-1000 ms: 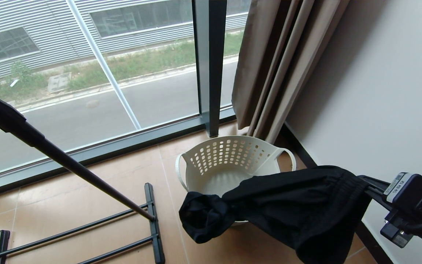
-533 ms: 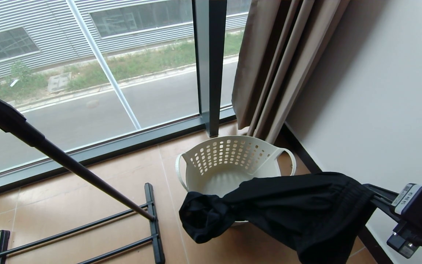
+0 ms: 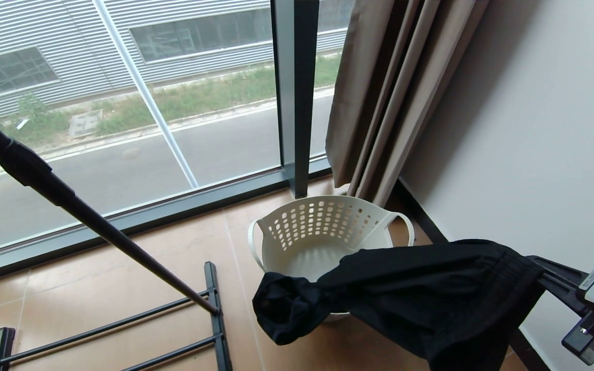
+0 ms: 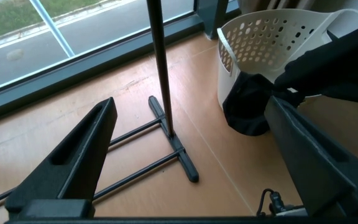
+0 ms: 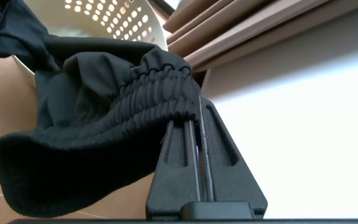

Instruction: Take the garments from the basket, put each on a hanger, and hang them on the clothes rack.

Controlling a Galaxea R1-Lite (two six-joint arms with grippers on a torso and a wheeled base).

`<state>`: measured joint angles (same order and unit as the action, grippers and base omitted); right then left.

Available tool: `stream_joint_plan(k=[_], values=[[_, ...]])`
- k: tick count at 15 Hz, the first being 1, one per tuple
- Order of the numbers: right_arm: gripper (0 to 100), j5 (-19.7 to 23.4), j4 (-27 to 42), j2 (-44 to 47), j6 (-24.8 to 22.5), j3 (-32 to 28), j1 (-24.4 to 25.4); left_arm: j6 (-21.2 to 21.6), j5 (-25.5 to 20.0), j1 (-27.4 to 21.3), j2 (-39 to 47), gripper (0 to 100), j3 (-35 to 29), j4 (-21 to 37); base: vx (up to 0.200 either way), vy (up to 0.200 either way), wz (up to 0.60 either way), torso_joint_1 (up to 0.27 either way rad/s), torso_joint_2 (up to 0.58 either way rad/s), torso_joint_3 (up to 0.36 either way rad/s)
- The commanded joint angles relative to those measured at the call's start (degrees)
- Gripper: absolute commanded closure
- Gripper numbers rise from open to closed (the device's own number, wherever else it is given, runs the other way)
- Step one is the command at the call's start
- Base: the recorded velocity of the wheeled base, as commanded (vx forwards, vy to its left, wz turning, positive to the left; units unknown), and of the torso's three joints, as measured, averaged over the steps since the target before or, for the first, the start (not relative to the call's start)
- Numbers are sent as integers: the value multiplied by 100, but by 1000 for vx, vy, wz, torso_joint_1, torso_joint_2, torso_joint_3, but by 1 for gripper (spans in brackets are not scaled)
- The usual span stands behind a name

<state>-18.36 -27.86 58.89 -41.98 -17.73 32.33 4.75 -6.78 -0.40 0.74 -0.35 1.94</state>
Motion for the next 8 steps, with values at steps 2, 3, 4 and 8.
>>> stream_joint_plan(k=[2, 3, 4, 8], values=[[100, -1, 8, 17, -3, 6, 1, -1, 1, -13, 14, 0, 0, 0, 0, 0, 0, 2, -46, 134], [100, -10, 8, 8, -3, 15, 1, -1, 1, -13, 5, 0, 0, 0, 0, 0, 0, 22, -246, -41], [100, -19, 17, -9, -3, 23, 1, -1, 1, -13, 5, 0, 0, 0, 0, 0, 0, 22, -334, -100], [100, -19, 17, -1, -12, 85, 1, -1, 1, -13, -4, 0, 0, 0, 0, 0, 0, 62, -431, -152]])
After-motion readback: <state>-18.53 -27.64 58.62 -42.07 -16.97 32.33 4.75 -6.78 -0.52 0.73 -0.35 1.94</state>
